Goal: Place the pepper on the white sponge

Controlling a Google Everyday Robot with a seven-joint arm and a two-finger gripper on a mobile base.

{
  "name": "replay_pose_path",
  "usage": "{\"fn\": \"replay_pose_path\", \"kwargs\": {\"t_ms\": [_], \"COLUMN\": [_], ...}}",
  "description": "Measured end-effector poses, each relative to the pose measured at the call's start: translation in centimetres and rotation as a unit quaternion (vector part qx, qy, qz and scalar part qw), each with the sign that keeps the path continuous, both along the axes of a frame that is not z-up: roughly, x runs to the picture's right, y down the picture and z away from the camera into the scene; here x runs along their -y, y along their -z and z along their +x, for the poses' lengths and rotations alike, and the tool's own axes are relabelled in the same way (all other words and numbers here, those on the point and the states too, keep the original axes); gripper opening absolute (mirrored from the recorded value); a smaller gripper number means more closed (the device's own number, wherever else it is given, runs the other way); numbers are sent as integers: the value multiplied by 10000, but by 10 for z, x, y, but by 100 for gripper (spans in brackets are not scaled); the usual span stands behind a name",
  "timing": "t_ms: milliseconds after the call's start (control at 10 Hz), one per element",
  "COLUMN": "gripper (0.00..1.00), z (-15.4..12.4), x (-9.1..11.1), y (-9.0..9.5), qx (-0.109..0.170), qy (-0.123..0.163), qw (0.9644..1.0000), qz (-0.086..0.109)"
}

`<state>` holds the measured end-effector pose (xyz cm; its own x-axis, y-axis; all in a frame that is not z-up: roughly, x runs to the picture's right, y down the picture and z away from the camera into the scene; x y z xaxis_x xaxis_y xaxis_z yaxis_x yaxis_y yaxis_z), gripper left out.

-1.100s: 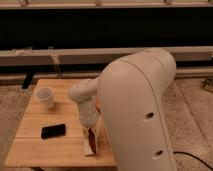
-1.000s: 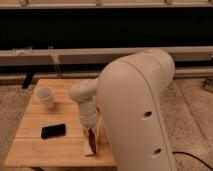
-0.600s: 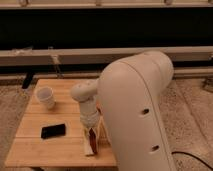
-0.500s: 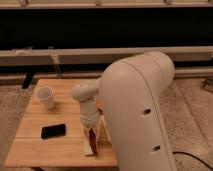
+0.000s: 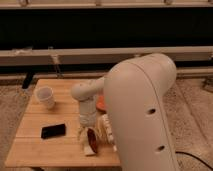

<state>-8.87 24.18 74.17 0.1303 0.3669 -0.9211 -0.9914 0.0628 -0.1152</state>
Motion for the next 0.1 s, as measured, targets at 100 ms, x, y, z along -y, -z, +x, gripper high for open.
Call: {"fn": "replay_pose_path", "kwargs": {"t_ms": [100], "gripper": [55], "z": [3], "x": [5], "y": [3], "qx": [-68], "qy": [-7], "qw": [10000], "qz": [17]}}
